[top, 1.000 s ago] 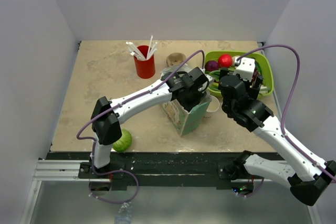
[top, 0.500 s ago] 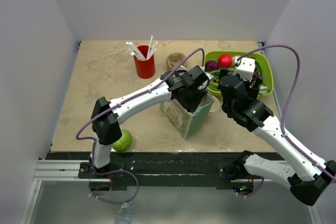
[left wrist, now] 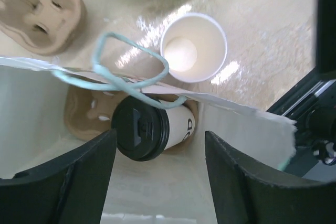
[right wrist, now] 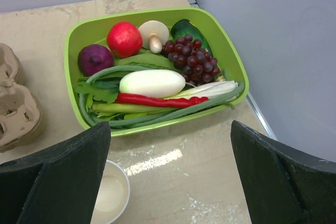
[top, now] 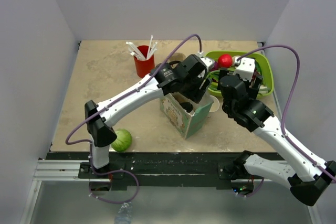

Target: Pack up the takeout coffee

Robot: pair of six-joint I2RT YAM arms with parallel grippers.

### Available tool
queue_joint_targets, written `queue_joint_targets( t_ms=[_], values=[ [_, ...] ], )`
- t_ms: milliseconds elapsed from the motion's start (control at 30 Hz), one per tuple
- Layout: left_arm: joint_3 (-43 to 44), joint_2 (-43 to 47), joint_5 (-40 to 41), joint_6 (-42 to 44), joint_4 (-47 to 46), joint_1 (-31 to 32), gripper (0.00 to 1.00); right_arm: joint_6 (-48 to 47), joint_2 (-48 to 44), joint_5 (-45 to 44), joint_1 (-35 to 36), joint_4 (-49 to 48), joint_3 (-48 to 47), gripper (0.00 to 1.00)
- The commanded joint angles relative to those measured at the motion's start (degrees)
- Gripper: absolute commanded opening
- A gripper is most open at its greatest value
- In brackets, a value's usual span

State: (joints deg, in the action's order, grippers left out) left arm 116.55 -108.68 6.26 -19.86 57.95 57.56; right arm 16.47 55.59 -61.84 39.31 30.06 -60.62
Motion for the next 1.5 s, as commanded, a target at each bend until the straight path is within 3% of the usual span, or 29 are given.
queue_joint_targets(
  t_ms=[0,100,133,333,367,533,567,667,800,867,1000,1167,1467],
  values=[
    [5.3,5.9,3.9,1.9,-2.2,0.4,0.74,0.8,-1.8,-0.2,-0.2,-0.9,-1.4,0.98],
    [6.7,9.1,5.8,2.6,-4.4,0.4,0.84,0.6,-2.2,0.5,-0.2,-1.2,-1.5,0.98],
    [6.9,9.7,6.5,2.7,-5.1,0.4,0.99,0.5,-2.4,0.7,-0.3,-1.2,-1.5,0.98],
    [7.0,14.5,18.6,4.7,-10.6,-0.3,1.00,-0.2,-2.9,1.2,-0.2,-1.6,-1.6,0.98],
    [7.2,14.6,20.2,4.5,-11.5,-2.7,1.00,-0.4,-2.9,1.2,-0.3,-1.4,-1.8,0.98],
    [4.9,14.9,10.9,2.8,-17.5,-18.7,1.00,-0.4,-3.0,2.3,-0.2,0.3,-2.3,0.98],
    [5.1,14.2,5.6,2.6,-19.3,-24.5,1.00,-0.3,-3.3,2.4,-0.2,-0.1,-2.0,0.98],
    [6.6,9.6,-1.1,2.3,-23.7,-32.9,1.00,0.1,-3.7,2.4,-0.2,-0.6,-1.6,0.98],
    [12.5,-1.3,-5.5,3.4,-26.2,-39.3,0.99,-0.3,-3.0,-0.5,-0.2,-1.1,-1.8,0.98],
    [15.4,-4.8,-3.5,2.6,-29.7,-41.5,0.96,-0.4,-2.2,-0.8,-0.2,-1.6,-2.2,0.98],
    [16.0,-11.5,-5.9,3.6,-36.7,-43.1,0.94,-1.5,1.3,2.9,-0.1,-1.4,-3.7,0.96],
    [13.5,-15.6,-8.0,2.9,-43.9,-43.1,0.92,-1.4,5.7,-0.2,-0.2,1.9,-6.7,0.96],
    [12.9,-21.5,-7.8,3.3,-45.9,-43.1,0.81,-4.1,9.7,-1.1,-0.2,2.5,-8.1,0.96]
  ],
)
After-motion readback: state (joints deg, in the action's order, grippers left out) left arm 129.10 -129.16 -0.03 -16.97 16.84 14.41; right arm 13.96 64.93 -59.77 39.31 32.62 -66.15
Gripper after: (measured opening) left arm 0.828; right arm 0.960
